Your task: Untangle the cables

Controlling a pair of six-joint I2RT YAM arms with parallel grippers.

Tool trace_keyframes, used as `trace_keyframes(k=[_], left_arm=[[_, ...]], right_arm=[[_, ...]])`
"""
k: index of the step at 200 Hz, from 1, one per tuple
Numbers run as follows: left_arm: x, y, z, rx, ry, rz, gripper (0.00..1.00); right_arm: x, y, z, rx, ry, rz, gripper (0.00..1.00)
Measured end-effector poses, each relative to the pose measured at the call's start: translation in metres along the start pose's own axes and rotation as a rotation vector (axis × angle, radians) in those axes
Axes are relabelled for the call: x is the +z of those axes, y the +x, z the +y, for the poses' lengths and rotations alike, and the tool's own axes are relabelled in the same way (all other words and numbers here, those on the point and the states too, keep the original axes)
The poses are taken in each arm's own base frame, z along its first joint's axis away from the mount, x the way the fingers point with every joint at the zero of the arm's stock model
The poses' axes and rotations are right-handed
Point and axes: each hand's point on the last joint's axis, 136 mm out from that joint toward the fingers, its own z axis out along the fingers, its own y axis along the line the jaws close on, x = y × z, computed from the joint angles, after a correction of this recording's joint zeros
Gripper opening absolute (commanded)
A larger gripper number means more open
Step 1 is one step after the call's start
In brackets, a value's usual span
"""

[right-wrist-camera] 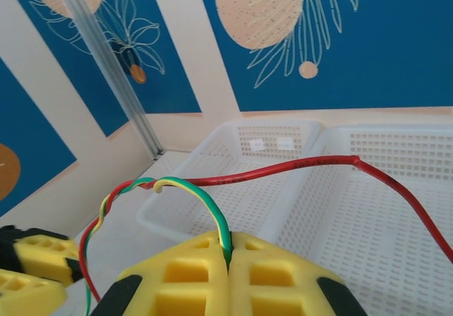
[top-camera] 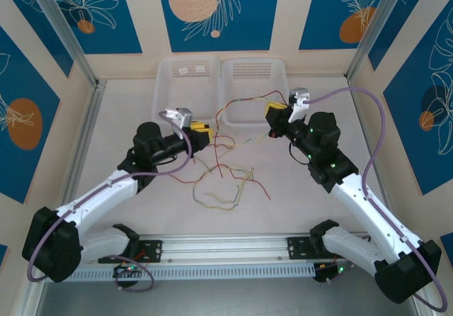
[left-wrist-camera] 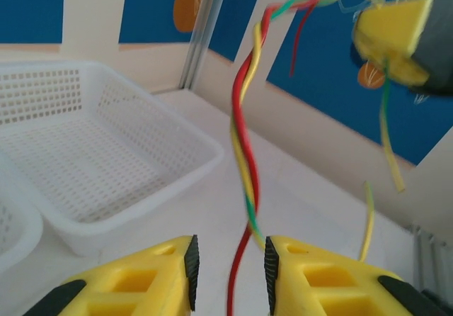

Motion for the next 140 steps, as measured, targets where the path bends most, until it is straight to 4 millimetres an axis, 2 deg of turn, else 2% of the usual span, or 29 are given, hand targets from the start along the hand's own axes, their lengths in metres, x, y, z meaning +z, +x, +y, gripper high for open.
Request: trace_keyframes(k=[23, 39, 55, 96, 140], left_arm=[[-0.004, -0.015, -0.009, -0.038, 0.029, -0.053, 0.38], [-0.004, -0.018, -0.012, -0.070, 0.047, -0.063, 0.40], [0.001, -0.013, -0.012, -0.107, 0.069, -0.050, 0.40], [0.026, 0.015, -0.001, -0.241, 0.109, 0.046, 0.40], [0.045, 0.014, -0.003, -0.289, 0.158, 0.083, 0.45]], right_arm=[[0.001, 0.002, -0.010, 0.016, 0.054, 0.002, 0.00], [0.001, 0.001, -0.014, 0.026, 0.076, -0.005, 0.00], [0.001, 0.000, -0.015, 0.035, 0.087, -0.012, 0.00], [0.001, -0.006, -0.016, 0.059, 0.113, -0.048, 0.00], [0.002, -0.003, -0.021, 0.089, 0.142, -0.065, 0.00]])
